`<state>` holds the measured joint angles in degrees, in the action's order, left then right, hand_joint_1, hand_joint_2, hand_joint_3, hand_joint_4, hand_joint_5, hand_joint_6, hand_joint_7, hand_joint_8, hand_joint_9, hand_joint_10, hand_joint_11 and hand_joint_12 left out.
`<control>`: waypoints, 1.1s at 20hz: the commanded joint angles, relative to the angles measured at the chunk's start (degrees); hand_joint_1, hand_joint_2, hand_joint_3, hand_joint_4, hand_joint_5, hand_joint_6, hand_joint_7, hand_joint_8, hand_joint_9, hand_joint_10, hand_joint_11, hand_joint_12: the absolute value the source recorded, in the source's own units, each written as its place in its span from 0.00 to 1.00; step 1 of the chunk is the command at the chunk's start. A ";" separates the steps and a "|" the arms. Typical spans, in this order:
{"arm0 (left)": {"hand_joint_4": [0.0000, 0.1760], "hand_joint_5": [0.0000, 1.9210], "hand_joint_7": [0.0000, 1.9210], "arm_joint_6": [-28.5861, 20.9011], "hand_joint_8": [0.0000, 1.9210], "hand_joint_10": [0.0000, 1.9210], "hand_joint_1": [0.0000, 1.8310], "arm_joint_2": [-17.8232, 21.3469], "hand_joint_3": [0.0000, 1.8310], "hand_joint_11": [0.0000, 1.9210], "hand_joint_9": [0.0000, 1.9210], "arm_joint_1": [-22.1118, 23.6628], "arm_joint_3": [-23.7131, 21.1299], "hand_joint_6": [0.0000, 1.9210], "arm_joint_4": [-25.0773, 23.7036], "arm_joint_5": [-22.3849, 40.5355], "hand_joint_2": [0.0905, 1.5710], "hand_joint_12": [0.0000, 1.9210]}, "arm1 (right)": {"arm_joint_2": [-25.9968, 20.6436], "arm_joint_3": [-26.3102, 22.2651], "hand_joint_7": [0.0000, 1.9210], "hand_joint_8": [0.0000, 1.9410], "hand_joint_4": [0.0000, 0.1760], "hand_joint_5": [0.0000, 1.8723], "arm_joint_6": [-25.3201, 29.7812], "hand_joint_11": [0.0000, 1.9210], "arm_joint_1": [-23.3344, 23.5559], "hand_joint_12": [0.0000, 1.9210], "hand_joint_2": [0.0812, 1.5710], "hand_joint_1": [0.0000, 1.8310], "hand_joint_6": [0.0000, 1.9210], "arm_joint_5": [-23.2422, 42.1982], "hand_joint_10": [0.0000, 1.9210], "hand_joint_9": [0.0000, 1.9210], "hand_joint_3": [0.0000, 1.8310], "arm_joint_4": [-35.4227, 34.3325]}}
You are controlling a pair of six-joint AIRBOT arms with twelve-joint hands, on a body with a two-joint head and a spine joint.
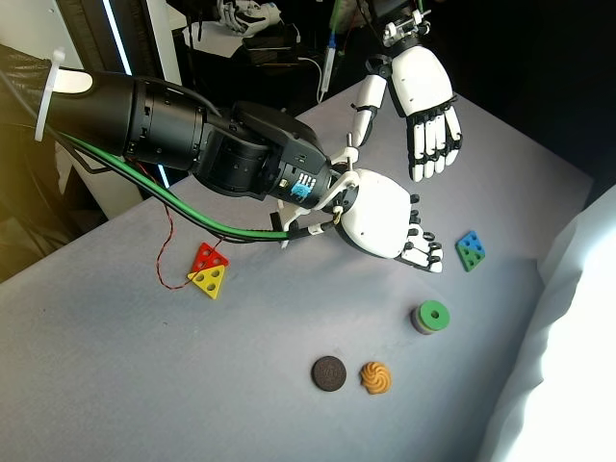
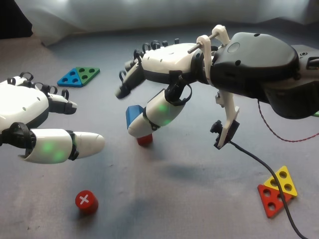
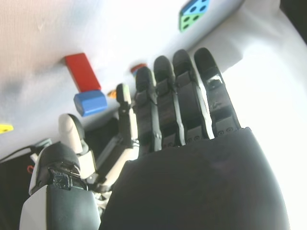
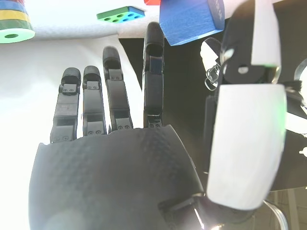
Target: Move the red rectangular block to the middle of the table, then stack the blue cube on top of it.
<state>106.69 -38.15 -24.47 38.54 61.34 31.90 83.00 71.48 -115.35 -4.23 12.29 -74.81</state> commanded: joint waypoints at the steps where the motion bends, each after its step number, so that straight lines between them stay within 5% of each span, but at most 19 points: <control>1: 0.00 0.22 0.22 0.12 0.00 0.00 0.00 0.39 0.00 0.00 0.17 0.67 -0.02 0.00 -1.74 4.11 0.65 0.37 | -0.62 0.18 0.00 0.00 0.30 0.15 0.35 0.00 0.31 0.00 0.51 0.39 0.00 1.78 0.00 0.00 0.00 0.91; 3: 0.00 0.22 0.22 0.12 0.00 0.00 0.00 0.39 0.00 0.00 0.17 0.66 -0.02 0.00 -1.74 4.11 0.65 0.37 | -0.71 0.21 0.00 0.00 0.28 0.14 0.35 0.00 0.52 0.00 0.51 0.38 0.00 1.77 0.00 0.00 0.00 0.89; 4: 0.00 0.22 0.22 0.13 0.00 0.00 0.00 0.39 0.00 0.00 0.17 0.66 -0.02 0.00 -1.74 4.11 0.65 0.37 | -0.78 0.22 0.00 0.00 0.01 0.03 0.36 0.00 0.57 0.00 0.53 0.38 0.00 1.74 0.00 0.00 0.01 0.89; 15: 0.00 0.22 0.22 0.25 0.00 0.00 0.00 0.26 0.00 0.00 0.18 1.00 -0.60 0.00 -1.22 3.74 0.66 0.39 | -6.08 -0.46 0.00 0.00 0.00 0.00 0.42 0.00 1.78 0.00 0.54 0.31 0.00 0.25 0.00 0.00 0.00 0.65; 22: 0.00 0.21 0.21 2.07 0.00 0.00 0.00 0.09 0.00 0.00 0.17 1.34 -1.80 0.00 1.82 4.61 0.66 0.36 | -20.77 -13.71 0.00 0.00 0.00 0.00 0.88 0.00 1.57 0.00 0.54 0.32 0.00 5.63 0.00 0.00 0.00 16.78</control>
<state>108.64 -38.48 -23.57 36.71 64.99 32.62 61.95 57.23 -114.93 -3.07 14.50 -59.22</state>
